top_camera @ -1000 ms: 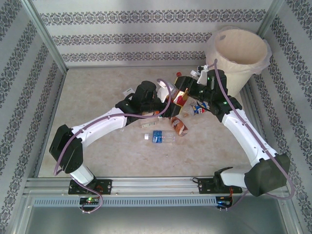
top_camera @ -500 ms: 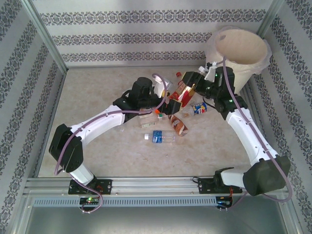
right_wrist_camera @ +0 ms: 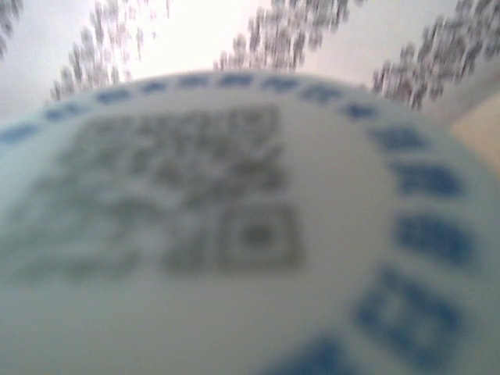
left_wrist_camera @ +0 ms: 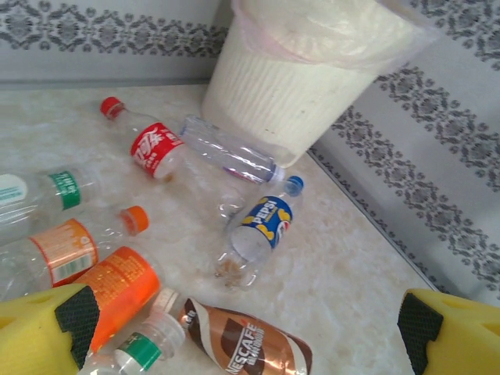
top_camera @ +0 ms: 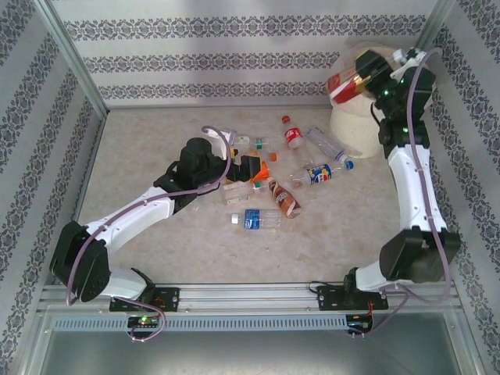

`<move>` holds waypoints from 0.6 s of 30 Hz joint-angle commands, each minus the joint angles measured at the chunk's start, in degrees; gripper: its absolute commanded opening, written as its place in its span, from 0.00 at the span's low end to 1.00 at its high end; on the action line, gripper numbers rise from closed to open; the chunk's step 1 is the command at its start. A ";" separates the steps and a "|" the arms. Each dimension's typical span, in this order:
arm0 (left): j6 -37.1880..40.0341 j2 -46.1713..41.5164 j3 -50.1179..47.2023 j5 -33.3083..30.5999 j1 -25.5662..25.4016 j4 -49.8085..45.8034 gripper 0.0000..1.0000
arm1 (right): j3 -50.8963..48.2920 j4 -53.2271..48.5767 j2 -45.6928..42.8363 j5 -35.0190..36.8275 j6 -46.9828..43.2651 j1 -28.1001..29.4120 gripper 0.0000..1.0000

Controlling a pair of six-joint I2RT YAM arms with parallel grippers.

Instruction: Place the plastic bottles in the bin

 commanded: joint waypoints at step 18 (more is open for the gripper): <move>-9.65 -5.34 -4.65 -23.54 2.87 -8.69 1.00 | 12.29 10.20 20.77 25.95 -1.97 -3.56 0.56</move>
